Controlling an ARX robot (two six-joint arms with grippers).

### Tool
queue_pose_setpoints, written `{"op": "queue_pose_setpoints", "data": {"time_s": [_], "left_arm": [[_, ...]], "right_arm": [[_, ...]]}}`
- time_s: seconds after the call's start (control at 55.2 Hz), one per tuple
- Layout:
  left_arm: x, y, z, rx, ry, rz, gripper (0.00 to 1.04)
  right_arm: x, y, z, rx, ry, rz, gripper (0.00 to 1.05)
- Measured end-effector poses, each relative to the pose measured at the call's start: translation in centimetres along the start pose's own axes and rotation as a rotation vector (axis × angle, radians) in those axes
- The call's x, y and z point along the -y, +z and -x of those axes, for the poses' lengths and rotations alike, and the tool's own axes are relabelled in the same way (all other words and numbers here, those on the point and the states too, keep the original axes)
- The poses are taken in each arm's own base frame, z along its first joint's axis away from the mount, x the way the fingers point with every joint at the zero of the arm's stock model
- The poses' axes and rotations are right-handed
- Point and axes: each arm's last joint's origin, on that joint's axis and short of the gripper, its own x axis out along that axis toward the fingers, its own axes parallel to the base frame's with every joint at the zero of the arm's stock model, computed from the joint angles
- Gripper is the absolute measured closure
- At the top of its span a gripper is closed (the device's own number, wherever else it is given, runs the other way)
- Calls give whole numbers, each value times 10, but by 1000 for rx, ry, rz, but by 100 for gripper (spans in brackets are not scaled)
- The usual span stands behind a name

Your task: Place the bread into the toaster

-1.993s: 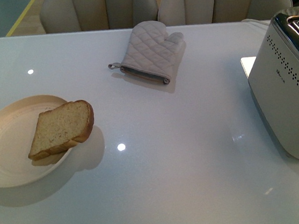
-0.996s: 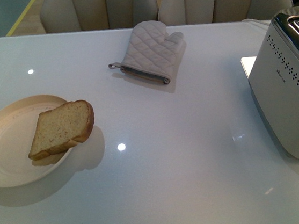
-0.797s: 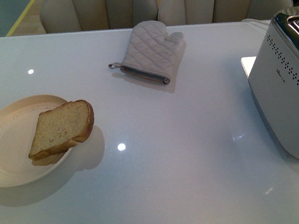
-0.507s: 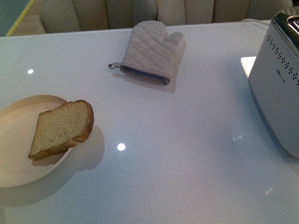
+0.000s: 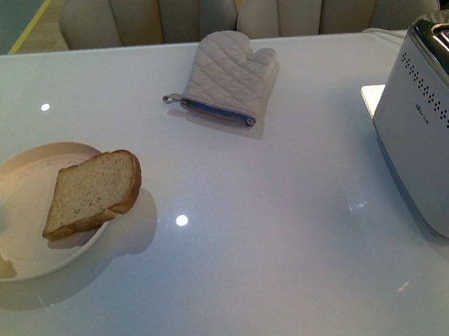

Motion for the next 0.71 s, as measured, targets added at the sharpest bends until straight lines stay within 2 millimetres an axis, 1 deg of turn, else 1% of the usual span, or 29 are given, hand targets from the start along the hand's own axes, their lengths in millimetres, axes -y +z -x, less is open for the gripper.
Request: {"op": "queue_pose_setpoints", "data": {"time_s": [0.199, 0.236, 0.308, 0.362, 0.38, 0.471, 0.489, 0.562, 0.58, 0.634, 0.707], "left_arm": [[9, -6, -12, -26, 1, -20, 7], [11, -8, -13, -31, -4, -27, 9], [19, -9, -15, -39, -20, -37, 27], [24, -10, -15, -43, -29, -47, 38], [26, -11, -16, -45, -33, -52, 43], [34, -12, -15, -47, -43, -74, 62], [37, -13, -15, -48, -48, -84, 67], [45, -17, -13, -53, -63, -104, 79], [49, -18, -12, -54, -70, -112, 83], [60, -21, -8, -57, -91, -129, 92], [78, -25, -3, -70, -119, -135, 99]], "right_arm": [[0, 0, 0, 0, 0, 0, 9], [0, 0, 0, 0, 0, 0, 9], [0, 0, 0, 0, 0, 0, 9], [0, 0, 0, 0, 0, 0, 9], [0, 0, 0, 0, 0, 0, 9], [0, 0, 0, 0, 0, 0, 9], [0, 0, 0, 0, 0, 0, 9], [0, 0, 0, 0, 0, 0, 9], [0, 0, 0, 0, 0, 0, 9], [0, 0, 0, 0, 0, 0, 9], [0, 0, 0, 0, 0, 0, 9]]}}
